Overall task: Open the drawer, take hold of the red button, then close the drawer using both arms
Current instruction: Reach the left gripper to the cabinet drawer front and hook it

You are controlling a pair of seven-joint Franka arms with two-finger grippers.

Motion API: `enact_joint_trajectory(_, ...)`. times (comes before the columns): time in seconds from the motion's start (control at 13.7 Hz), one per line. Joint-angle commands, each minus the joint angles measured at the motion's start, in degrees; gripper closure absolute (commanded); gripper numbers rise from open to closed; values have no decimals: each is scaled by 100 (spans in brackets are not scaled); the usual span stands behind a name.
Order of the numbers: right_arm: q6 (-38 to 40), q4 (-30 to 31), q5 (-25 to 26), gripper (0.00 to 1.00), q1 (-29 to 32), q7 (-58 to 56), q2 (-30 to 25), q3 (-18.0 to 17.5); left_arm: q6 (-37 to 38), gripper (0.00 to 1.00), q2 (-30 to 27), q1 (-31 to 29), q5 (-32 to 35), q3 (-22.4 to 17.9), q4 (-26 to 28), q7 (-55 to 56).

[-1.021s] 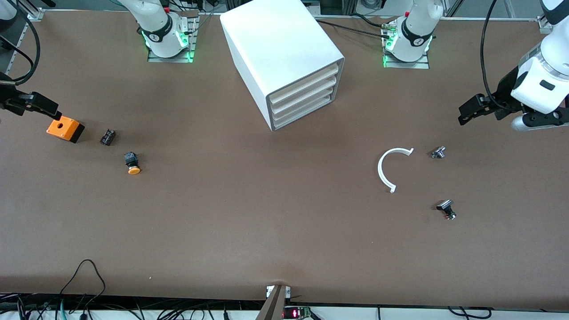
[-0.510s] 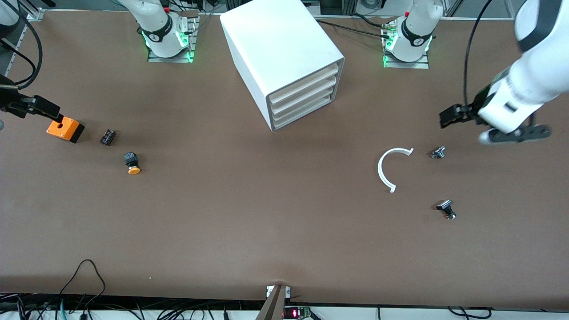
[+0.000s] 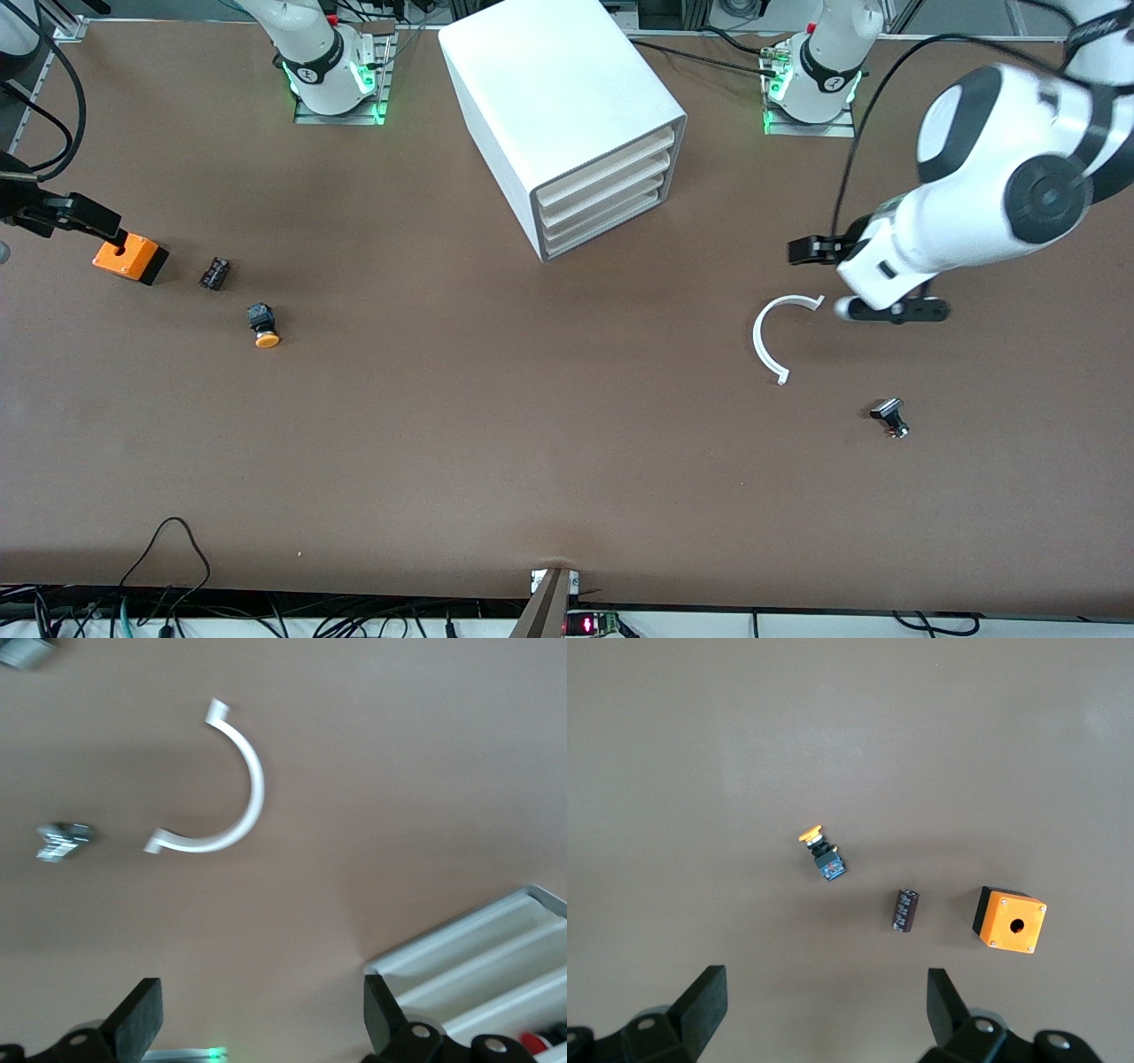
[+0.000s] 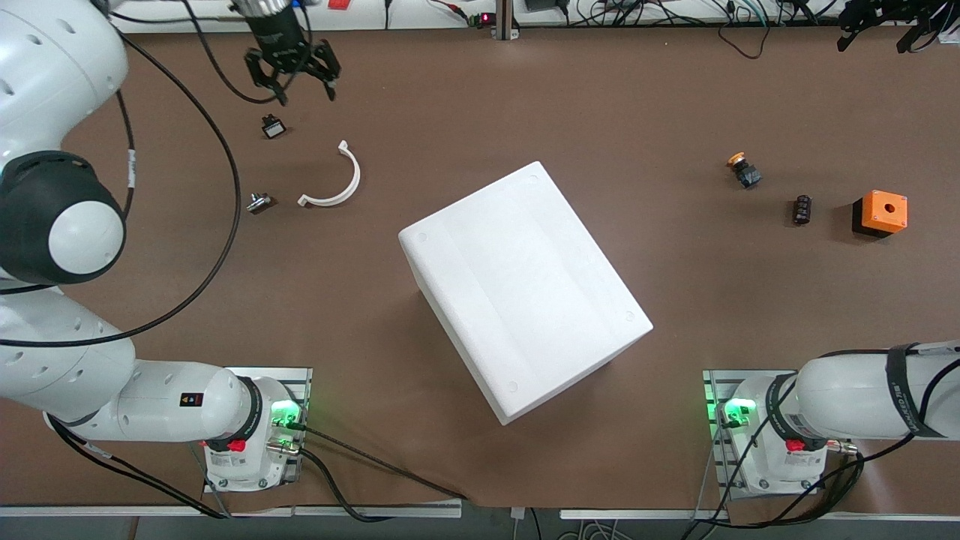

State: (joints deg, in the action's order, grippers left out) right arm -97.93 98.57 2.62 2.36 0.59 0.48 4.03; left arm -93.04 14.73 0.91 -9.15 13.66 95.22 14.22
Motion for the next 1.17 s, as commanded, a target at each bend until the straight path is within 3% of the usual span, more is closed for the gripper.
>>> enact_joint_trajectory(0.0, 38, -136, -16, 0, 55, 55, 66, -43, -843, 0, 267, 40, -804, 110, 784, -147)
enact_joint_trajectory(0.22, 29, -136, -25, 0, 55, 64, 66, -43, -1822, 0, 372, 225, -1473, 180, 1639, -540)
enact_joint_trajectory(0.51, -6, -145, -34, 0, 55, 64, 75, -43, -1780, 0, 425, 234, -2553, 338, 2245, -1384)
enact_joint_trajectory(0.8, -252, -171, -43, 0, 37, 73, 233, -60, -1621, 0, 487, 234, -3827, 356, 2755, -2904)
enact_joint_trajectory(1.09, -226, -496, -60, 0, 46, 38, 488, -60, -1604, 1, 548, 234, -4524, 619, 3108, -3521)
